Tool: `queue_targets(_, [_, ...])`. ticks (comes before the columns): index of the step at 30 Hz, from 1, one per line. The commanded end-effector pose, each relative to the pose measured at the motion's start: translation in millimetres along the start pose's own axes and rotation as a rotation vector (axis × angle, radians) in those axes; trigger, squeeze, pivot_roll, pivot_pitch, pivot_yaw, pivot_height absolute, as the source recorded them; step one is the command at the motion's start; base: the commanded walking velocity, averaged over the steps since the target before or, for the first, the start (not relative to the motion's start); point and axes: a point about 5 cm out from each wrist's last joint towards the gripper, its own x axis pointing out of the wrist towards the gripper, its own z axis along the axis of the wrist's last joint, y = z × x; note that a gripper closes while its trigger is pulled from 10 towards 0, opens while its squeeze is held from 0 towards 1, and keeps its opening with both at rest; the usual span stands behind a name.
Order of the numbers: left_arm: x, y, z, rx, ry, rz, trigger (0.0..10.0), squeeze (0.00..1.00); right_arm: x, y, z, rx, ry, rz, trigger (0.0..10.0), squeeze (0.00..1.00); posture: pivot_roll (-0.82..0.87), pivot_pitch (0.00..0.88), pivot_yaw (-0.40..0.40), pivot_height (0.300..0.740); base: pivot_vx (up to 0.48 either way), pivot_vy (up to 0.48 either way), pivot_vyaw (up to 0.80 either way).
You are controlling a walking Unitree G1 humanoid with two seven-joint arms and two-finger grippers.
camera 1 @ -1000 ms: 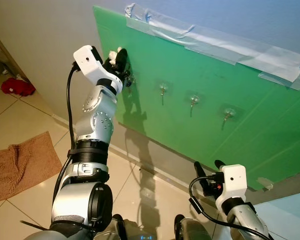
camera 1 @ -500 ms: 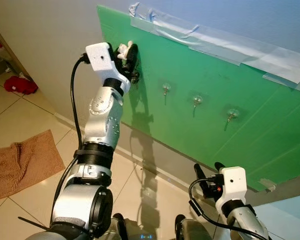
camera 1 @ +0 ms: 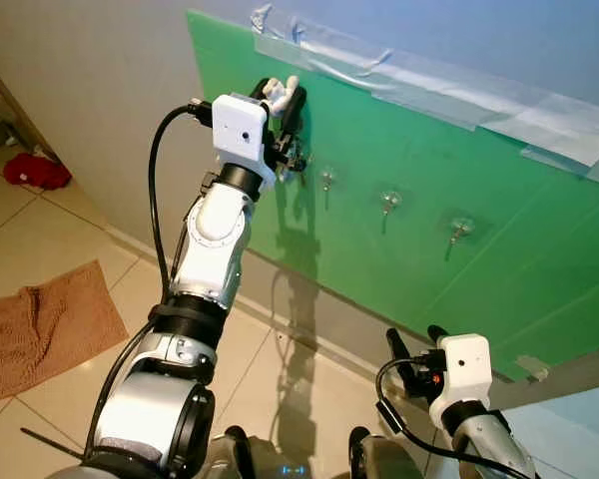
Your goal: Hang keys on a hook
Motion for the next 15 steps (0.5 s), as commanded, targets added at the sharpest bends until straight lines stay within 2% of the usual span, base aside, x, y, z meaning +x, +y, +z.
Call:
queue_targets(1, [-1.2, 3.5, -1, 0.002, 0.005, 0.016, 0.0, 0.00, -2.6, -1.4, 1, -0.003, 0.003, -0.011, 10.0, 0.00, -0.31, 0.177, 0.042, 0.740, 0.000, 0.000, 0.00])
queue_targets(5, [-6.4, 11.3, 9, -0.017, -0.009, 0.033, 0.0, 0.00, -3.2, -0.6, -1, -0.001, 0.004, -0.010, 10.0, 0.00, -0.30, 0.174, 0.054, 0.740, 0.000, 0.000, 0.00])
queue_targets(9, [-15.8, 20.1, 31, -0.013, -0.062, 0.036, 0.0, 0.00, -1.9, 1.2, -2, 0.013, 0.007, -0.003, 10.0, 0.00, -0.26, 0.170, 0.066, 0.740, 0.000, 0.000, 0.00])
queue_targets(12, [-20.3, 20.3, 40, 0.000, -0.090, 0.023, 0.0, 0.00, 0.9, 3.4, -3, 0.017, 0.007, 0.007, 10.0, 0.00, -0.24, 0.166, 0.066, 0.740, 0.000, 0.000, 0.00])
queue_targets(15, [-18.7, 18.0, 45, 0.027, -0.127, 0.002, 0.0, 0.00, 4.1, 6.1, -3, 0.020, 0.006, 0.021, 10.0, 0.00, -0.24, 0.166, 0.066, 0.740, 0.000, 0.000, 0.00])
